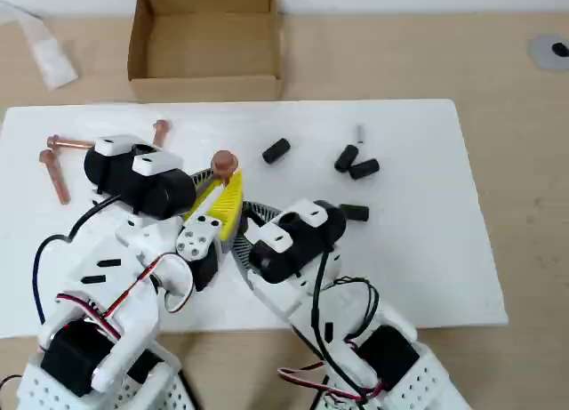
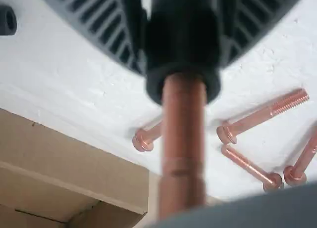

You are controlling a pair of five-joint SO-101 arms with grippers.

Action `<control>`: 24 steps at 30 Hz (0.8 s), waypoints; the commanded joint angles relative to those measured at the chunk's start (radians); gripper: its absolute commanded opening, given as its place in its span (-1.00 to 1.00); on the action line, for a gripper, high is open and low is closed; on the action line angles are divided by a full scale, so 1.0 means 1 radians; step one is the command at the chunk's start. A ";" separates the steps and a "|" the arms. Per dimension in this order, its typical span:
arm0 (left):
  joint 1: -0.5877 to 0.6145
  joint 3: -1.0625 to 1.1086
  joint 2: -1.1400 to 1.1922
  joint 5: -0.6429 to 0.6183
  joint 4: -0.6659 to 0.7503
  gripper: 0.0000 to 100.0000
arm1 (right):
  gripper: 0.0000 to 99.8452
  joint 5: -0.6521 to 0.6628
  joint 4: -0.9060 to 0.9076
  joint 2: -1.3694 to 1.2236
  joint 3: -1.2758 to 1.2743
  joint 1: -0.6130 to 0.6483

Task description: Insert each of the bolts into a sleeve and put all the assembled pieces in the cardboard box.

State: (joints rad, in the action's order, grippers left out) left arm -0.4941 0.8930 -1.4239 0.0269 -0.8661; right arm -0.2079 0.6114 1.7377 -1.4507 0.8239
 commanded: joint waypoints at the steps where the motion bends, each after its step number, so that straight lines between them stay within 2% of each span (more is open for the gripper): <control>1: 0.026 -0.038 -0.002 0.002 -0.005 -0.99 | -0.98 -0.008 -0.031 0.016 0.012 0.008; 8: 0.026 -0.015 -0.004 -0.002 -0.005 -0.96 | -0.98 -0.008 -0.031 0.021 0.012 0.008; 14: 0.026 0.015 -0.008 -0.075 -0.005 -0.85 | -0.98 -0.008 -0.031 0.018 0.012 0.008; 21: 0.035 0.015 -0.005 -0.075 -0.006 -0.83 | -0.98 -0.005 -0.031 0.018 0.012 0.008; 24: 0.035 0.008 -0.007 -0.077 -0.037 -0.76 | -0.98 -0.005 -0.031 0.016 0.012 0.008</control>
State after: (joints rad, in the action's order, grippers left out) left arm -0.4772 0.9129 -1.4254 -0.0391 -0.8784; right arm -0.2079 0.6130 1.7377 -1.4507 0.8224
